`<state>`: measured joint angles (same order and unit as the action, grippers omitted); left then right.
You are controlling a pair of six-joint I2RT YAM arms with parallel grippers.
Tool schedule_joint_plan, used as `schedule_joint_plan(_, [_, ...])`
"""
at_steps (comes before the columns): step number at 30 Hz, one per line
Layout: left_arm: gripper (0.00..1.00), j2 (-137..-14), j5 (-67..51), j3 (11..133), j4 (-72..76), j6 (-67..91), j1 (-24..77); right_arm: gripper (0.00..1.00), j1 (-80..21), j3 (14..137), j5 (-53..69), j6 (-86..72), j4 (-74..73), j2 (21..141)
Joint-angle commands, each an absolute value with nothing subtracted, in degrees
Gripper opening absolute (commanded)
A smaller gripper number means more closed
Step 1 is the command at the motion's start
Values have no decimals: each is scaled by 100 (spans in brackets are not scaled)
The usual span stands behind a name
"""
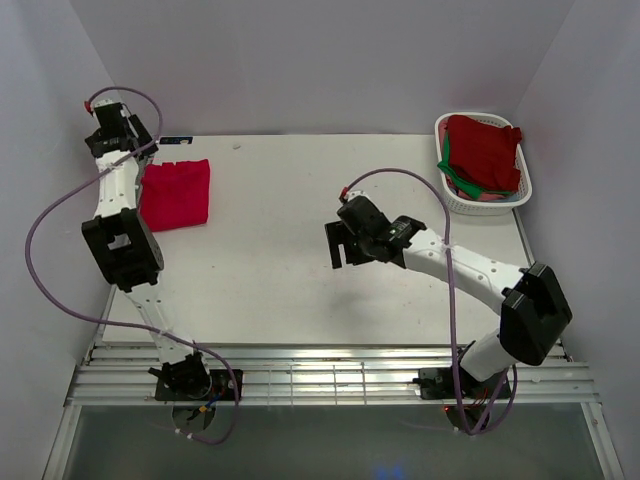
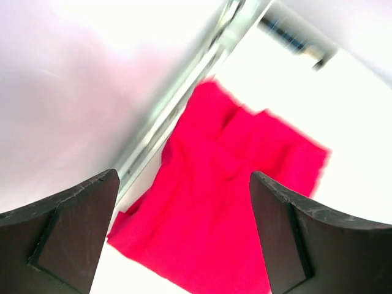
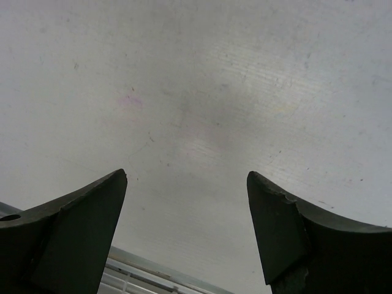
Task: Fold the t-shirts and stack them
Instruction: Put the neatly folded tshirt into the corner of the board with the left arm
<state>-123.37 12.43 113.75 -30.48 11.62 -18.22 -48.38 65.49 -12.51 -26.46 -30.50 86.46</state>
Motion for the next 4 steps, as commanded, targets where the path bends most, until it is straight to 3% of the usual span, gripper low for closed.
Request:
schedule_joint_plan(1, [98, -10979, 1398, 11462, -2954, 1283, -1364, 85, -4816, 7153, -1906, -2418, -3313, 8605])
schedule_joint_plan(4, [98, -10259, 1608, 10524, -2604, 1082, -530, 82, -4790, 7583, -2442, -2339, -3532, 8308])
